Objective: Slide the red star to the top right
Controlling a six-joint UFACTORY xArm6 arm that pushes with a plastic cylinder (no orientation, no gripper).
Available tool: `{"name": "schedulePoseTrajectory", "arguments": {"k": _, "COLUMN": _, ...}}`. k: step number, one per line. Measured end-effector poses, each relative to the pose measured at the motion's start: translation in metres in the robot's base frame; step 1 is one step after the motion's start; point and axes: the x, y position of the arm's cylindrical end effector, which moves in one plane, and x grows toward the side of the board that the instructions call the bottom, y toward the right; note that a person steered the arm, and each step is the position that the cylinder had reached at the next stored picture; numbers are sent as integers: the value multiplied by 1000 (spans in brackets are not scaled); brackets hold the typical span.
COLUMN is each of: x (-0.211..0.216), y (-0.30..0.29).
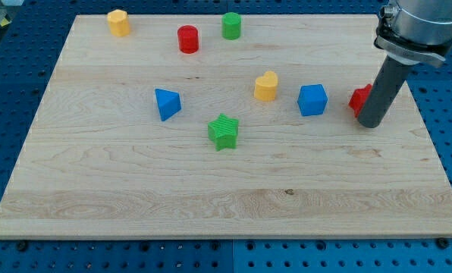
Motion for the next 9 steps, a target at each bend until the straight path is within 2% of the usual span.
{"name": "schedulePoseTrajectory", "arguments": {"k": 5, "x": -81, "y": 3}}
{"name": "schedulePoseTrajectory", "arguments": {"k": 9, "x": -165, "y": 10}}
